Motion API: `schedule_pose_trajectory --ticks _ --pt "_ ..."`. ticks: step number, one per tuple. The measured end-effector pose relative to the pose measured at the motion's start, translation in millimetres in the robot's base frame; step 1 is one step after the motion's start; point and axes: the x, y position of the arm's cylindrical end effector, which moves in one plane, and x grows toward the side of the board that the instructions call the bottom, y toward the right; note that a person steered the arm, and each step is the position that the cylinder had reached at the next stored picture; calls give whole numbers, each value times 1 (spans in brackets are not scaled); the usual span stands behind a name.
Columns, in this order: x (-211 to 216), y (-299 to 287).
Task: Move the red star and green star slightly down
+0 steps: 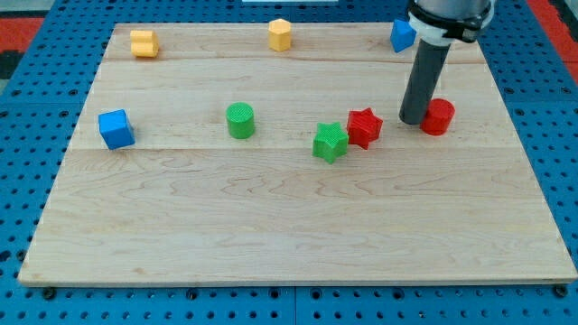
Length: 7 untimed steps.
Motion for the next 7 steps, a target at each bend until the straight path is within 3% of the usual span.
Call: schedule_pose_trajectory --ticks 7 --pt "-4 -15"
